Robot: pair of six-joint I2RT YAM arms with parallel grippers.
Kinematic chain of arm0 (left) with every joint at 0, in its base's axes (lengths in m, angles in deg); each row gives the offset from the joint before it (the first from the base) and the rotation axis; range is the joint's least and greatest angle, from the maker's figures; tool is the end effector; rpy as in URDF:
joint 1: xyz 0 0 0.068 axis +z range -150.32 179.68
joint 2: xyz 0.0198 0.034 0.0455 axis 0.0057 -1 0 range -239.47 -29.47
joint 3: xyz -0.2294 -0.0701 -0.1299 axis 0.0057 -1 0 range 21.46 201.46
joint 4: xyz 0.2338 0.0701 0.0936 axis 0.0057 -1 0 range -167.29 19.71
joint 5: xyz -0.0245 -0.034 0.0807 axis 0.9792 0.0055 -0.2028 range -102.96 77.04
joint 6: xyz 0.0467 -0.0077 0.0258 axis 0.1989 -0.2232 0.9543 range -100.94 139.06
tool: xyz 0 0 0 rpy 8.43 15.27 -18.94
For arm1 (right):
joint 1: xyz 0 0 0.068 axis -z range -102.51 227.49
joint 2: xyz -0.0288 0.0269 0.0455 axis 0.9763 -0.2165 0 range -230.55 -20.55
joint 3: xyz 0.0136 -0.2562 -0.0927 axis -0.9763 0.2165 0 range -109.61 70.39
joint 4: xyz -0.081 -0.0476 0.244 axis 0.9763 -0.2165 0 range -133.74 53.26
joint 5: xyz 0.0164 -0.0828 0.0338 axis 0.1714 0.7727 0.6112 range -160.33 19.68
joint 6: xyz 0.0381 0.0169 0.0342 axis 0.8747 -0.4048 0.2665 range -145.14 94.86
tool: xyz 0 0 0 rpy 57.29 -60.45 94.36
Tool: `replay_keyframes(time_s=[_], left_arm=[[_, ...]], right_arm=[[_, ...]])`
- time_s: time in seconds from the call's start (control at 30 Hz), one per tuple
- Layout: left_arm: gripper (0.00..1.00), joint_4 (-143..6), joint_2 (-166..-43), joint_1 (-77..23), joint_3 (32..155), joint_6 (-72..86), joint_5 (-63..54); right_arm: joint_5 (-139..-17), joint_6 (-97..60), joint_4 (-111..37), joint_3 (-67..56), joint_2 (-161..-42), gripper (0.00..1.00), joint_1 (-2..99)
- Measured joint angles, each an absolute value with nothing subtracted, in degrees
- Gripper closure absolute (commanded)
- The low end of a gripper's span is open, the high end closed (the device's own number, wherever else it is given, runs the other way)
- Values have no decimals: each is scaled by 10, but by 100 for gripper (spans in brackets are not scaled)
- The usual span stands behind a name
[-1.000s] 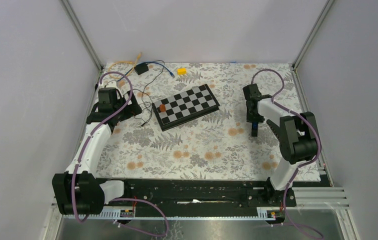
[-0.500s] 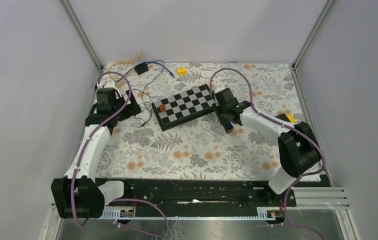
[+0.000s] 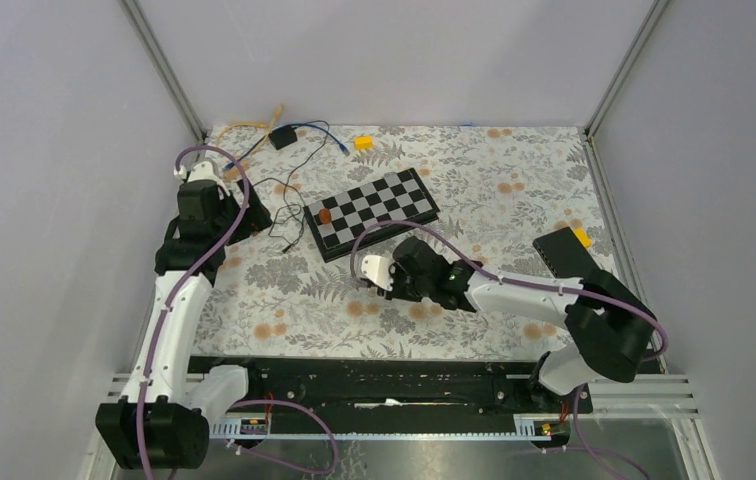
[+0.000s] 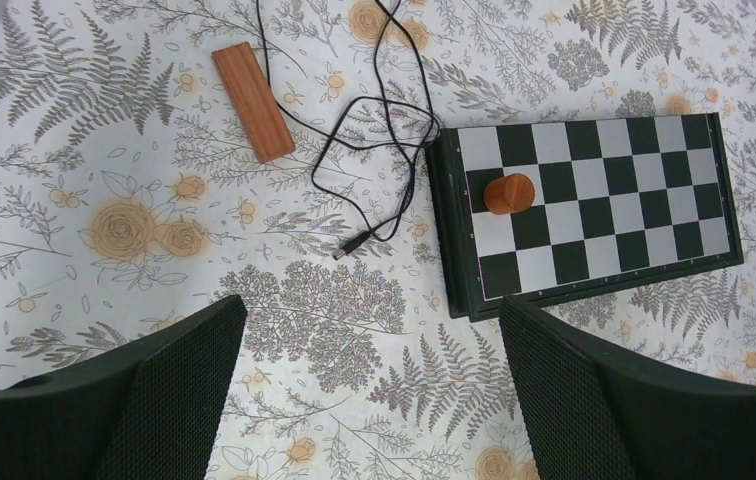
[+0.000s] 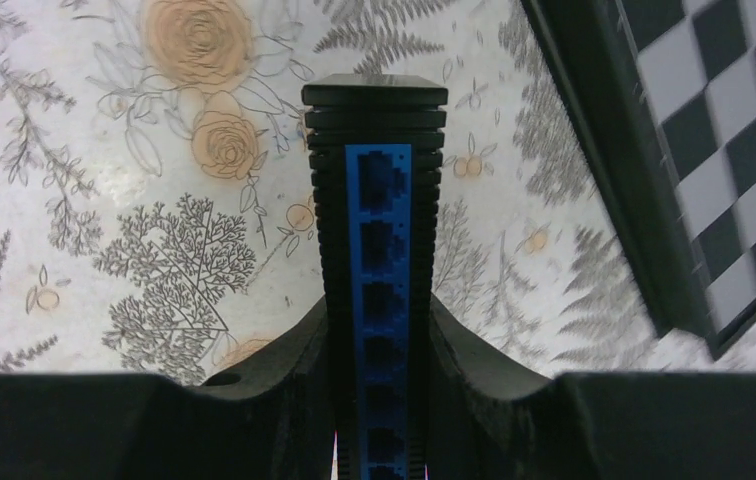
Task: Insert the plug into the switch port
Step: Place the switch port at the center of the board.
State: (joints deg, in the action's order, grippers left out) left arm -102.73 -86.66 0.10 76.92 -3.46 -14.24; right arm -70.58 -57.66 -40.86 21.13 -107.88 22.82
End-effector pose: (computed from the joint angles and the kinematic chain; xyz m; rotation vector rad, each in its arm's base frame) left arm 0.2143 0.0024 0.3265 -0.4450 2.1276 -0.1970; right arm 0.1842 0.2602 0.1998 -1.5986 1.6755 0.2023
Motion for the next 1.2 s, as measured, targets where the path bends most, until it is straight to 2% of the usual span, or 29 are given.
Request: replay_keyframes(time_s=[0.27,0.5,0.63,0.8,0.9,0.93,1.1,1.2], left_arm=[[1,-1045,-837,1,777,-37,-159],[1,-1063,-834,1,789,-37,-163],[1,-1069,-834,1,790,-37,-165],[1,-1071,-831,1,790,-37,-165],[1,-1072,-831,1,790,-37,-165],[1,-1073,-830,1,790,-37,-165],[1,-1077,-828,1,790,-36,-166],[1,-1078,-828,1,790,-36,-166]], right_arm=[[-791,-867,-365,252,-1050,97,200],[-764,-1030,-269,249,-1145,100,153],[-751,-1096,-231,229,-1192,96,141],[-738,-1151,-182,206,-1229,82,139],[-740,-1164,-171,206,-1238,81,139],[-741,-1165,-167,206,-1239,77,139],[-743,-1159,-144,223,-1239,47,139],[-743,-1147,-131,245,-1238,34,139]])
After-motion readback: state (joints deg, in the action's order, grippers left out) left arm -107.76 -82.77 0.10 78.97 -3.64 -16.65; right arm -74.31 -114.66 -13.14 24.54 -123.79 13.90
